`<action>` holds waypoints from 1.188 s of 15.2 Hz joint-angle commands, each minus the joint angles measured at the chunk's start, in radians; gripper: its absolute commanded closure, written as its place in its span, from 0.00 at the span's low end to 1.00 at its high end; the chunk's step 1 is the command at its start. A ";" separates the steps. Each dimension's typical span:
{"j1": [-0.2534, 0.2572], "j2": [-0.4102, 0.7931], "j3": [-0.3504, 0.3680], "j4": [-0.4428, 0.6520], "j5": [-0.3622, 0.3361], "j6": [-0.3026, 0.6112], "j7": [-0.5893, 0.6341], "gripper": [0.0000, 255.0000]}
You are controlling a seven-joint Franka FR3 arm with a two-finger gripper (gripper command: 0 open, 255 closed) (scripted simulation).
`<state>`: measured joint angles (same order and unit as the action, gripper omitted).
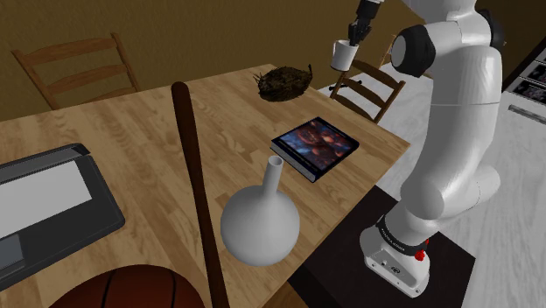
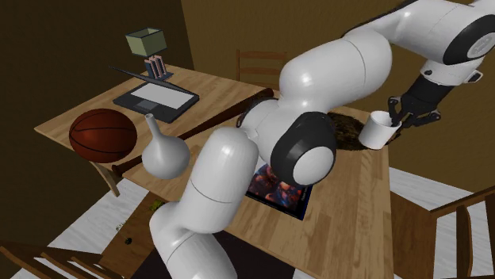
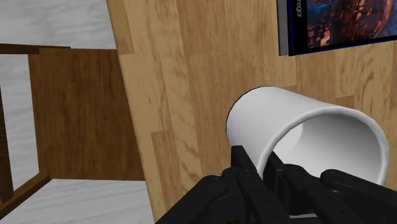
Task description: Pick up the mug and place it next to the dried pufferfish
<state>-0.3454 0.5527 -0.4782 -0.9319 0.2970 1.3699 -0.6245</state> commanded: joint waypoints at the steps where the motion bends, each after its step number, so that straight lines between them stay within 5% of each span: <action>1: 0.007 -0.004 0.000 -0.033 -0.002 0.029 -0.004 1.00; 18: 0.079 -0.072 -0.006 -0.378 -0.027 0.301 -0.029 1.00</action>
<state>-0.2684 0.4831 -0.4842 -1.2964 0.2700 1.6590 -0.6520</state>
